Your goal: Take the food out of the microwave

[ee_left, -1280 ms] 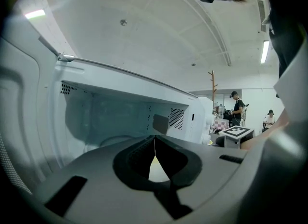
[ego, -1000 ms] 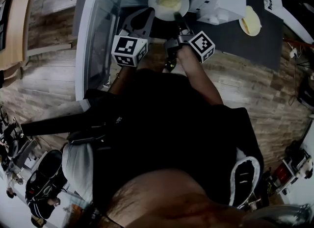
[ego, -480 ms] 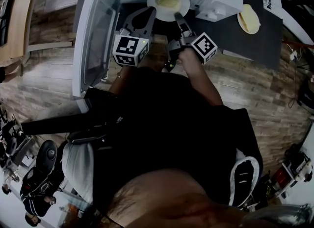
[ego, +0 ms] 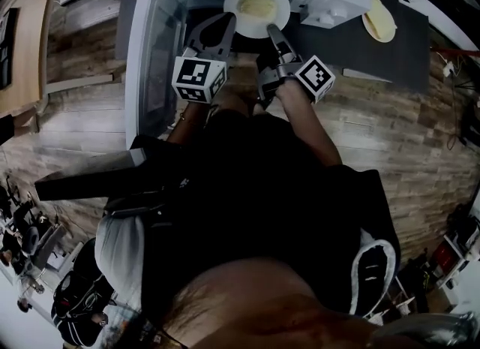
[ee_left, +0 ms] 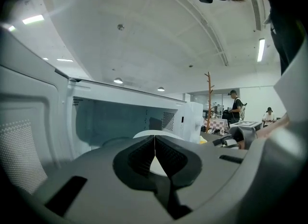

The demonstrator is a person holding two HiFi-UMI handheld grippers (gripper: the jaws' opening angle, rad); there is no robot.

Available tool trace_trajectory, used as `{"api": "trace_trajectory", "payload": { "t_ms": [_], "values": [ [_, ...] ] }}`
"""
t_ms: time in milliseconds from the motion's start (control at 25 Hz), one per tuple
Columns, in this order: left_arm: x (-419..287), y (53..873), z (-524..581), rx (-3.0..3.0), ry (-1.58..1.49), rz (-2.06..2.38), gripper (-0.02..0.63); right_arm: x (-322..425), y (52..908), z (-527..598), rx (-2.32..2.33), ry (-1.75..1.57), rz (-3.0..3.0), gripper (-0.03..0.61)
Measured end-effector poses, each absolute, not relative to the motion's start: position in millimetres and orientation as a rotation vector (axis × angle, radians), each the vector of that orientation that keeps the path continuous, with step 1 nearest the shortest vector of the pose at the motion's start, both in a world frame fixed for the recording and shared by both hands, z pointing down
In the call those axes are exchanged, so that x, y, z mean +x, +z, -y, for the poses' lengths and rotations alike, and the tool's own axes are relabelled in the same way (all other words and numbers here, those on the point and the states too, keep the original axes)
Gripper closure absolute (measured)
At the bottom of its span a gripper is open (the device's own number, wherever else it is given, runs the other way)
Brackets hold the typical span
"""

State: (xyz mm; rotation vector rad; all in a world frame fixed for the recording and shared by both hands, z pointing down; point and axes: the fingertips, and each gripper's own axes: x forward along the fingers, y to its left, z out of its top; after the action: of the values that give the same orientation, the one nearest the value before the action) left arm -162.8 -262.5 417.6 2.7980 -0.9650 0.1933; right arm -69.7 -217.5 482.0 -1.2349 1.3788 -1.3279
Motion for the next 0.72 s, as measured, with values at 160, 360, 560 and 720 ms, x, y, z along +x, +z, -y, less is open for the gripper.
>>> {"api": "trace_trajectory", "payload": {
  "t_ms": [160, 360, 560, 720],
  "values": [
    [-167, 416, 260, 2.818, 0.202, 0.917, 0.606, -72, 478, 211, -1.251, -1.301, -1.330, 0.572],
    [-178, 414, 249, 2.829, 0.186, 0.863, 0.606, -82, 476, 194, -1.269, -1.284, -1.274, 0.572],
    [-186, 412, 234, 2.840, 0.164, 0.811, 0.606, -89, 473, 171, -1.266, -1.265, -1.199, 0.572],
    [-179, 410, 219, 2.868, 0.163, 0.749, 0.606, -87, 469, 152, -1.291, -1.229, -1.174, 0.572]
  ]
}}
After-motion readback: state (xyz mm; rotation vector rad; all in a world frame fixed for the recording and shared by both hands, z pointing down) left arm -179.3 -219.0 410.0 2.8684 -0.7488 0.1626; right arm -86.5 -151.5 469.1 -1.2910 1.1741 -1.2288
